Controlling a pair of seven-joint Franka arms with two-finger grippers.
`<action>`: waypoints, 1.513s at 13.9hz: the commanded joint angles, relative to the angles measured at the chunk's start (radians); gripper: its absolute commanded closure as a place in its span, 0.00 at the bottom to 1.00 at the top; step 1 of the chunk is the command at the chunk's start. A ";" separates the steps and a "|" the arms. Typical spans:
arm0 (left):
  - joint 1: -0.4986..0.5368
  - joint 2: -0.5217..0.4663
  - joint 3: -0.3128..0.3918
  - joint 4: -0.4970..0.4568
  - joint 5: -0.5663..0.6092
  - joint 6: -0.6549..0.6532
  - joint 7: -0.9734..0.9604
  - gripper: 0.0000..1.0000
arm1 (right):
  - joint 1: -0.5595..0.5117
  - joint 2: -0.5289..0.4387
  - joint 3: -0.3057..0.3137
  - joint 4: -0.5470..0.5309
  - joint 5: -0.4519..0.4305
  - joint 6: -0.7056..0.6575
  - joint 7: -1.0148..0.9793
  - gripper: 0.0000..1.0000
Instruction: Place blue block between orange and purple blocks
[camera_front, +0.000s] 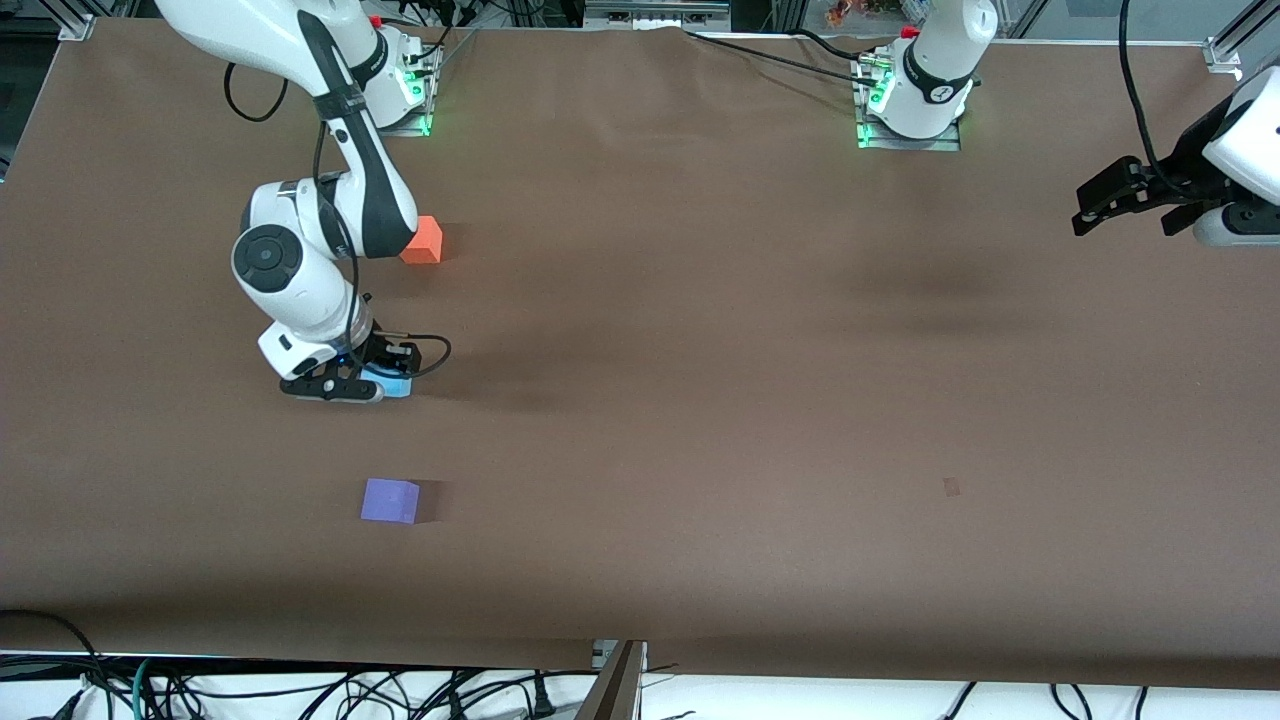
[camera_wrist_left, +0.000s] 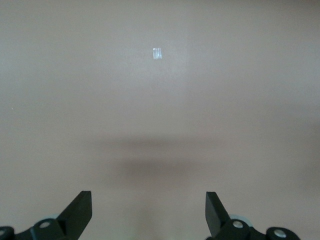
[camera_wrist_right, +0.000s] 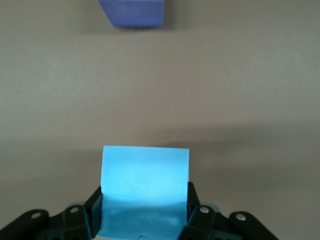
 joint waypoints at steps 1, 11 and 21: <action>-0.007 0.017 -0.004 0.034 0.021 -0.039 -0.011 0.00 | 0.008 -0.049 0.002 -0.104 0.035 0.095 -0.001 0.86; 0.010 0.043 0.006 0.041 0.014 -0.036 -0.010 0.00 | 0.008 -0.066 0.002 0.035 0.036 -0.072 -0.054 0.01; 0.008 0.068 0.004 0.044 0.005 -0.016 -0.010 0.00 | 0.008 -0.086 -0.195 0.680 0.007 -0.971 -0.272 0.00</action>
